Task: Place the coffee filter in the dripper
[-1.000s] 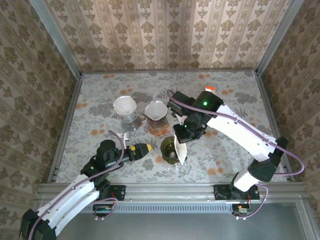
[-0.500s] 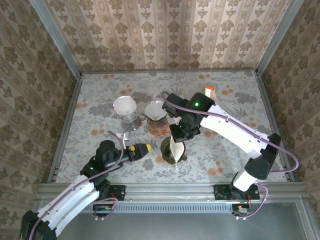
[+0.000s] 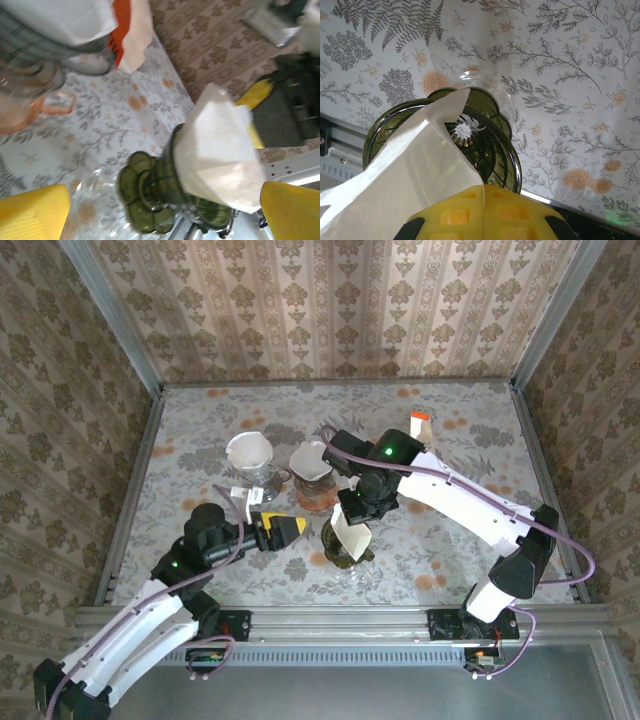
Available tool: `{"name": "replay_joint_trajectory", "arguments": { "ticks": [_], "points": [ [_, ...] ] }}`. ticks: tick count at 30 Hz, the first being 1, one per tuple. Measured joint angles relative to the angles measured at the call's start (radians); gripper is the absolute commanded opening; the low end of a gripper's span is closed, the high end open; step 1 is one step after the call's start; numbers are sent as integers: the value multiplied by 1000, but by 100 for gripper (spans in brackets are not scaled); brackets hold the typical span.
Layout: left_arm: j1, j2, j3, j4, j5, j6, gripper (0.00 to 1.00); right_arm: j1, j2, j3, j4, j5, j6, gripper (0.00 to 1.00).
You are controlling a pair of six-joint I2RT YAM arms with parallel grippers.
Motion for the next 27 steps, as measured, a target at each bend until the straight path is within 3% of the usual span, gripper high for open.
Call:
{"name": "replay_joint_trajectory", "arguments": {
  "ticks": [4,13,20,27],
  "points": [
    [-61,68,79,-21,-20,66,92,0,0,-7,8,11,0,0],
    [-234,217,209,-119,-135,204,91,0,-1,-23,24,21,0,0],
    [-252,262,221,-143,-187,238,83,2,-3,-35,40,25,0,0],
    [-253,272,222,-136,-202,237,92,2,-5,-47,52,25,0,0]
  ]
}}
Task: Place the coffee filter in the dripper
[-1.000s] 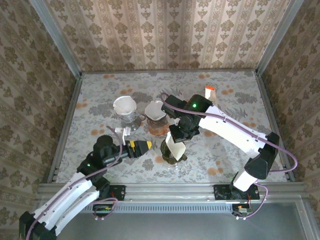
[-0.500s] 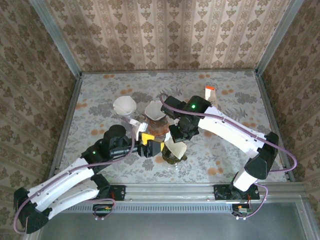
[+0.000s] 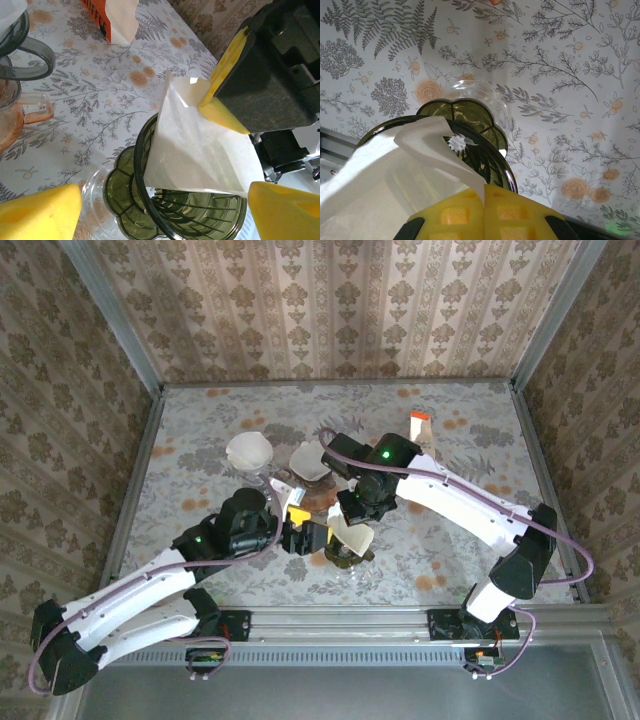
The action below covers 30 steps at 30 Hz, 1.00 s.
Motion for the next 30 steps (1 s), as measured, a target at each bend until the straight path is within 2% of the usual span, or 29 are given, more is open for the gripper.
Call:
{"name": "replay_joint_trajectory", "arguments": {
  "ticks": [5,15,18,24,27,30],
  "points": [
    [0,-5,0,29,-2,-1,92,0,-14,-11,11,1,0,0],
    [0,63,12,32,-11,-17,79,0,-26,-34,39,0,0,2],
    [0,61,13,31,-11,-19,79,0,-30,-40,45,2,0,12],
    [0,55,13,29,-10,-24,78,0,-69,-56,60,19,13,43],
    [0,54,13,29,-10,-27,79,0,-118,-87,82,35,19,52],
    [0,54,13,29,-10,-28,79,0,-180,-138,118,47,19,56]
  ]
}}
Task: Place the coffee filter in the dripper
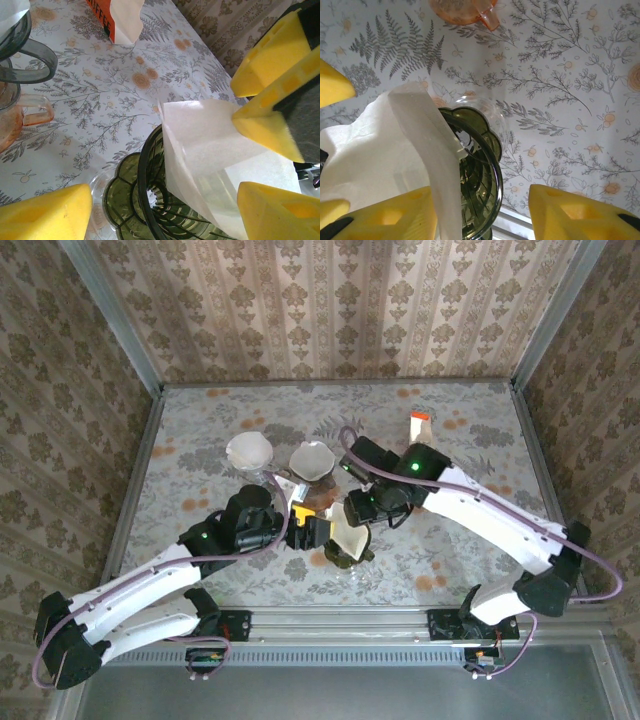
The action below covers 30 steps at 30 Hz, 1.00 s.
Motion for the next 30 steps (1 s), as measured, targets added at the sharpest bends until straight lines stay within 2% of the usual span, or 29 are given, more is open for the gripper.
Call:
{"name": "replay_joint_trajectory", "arguments": {
  "ticks": [3,8,10,16,22,25,27,30],
  "points": [
    [0,2,0,0,0,-6,78,2,-60,-72,45,7,0,54],
    [0,13,0,-3,0,-18,78,32,-130,-168,112,36,-2,43],
    [0,18,0,-4,0,-22,78,50,-144,-183,136,46,-7,35],
    [0,34,0,-6,0,-33,78,87,-152,-195,174,82,-17,1],
    [0,33,0,-7,0,-50,86,144,-145,-195,177,167,-28,0],
    [0,26,0,-8,-5,-52,87,178,-125,-195,176,209,-31,0],
    [0,17,0,-7,-9,-52,86,196,-108,-195,175,233,-32,0],
    [0,5,0,-8,-16,-57,76,217,-81,-195,174,268,-32,0]
  ]
}}
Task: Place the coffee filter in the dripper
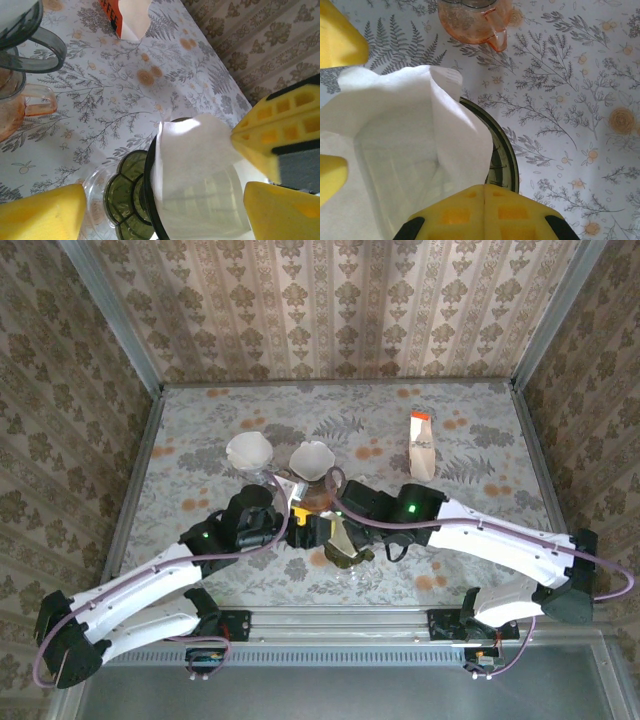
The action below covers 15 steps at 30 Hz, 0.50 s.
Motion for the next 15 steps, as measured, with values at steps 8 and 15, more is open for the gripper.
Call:
{"name": "replay_joint_trajectory", "arguments": {
  "ticks": [8,15],
  "points": [
    [0,-8,0,-11,-3,-18,65,28,19,3,-19,74,-3,0],
    [0,-8,-4,-14,-3,-23,59,32,19,3,-27,95,-3,0]
  ]
}}
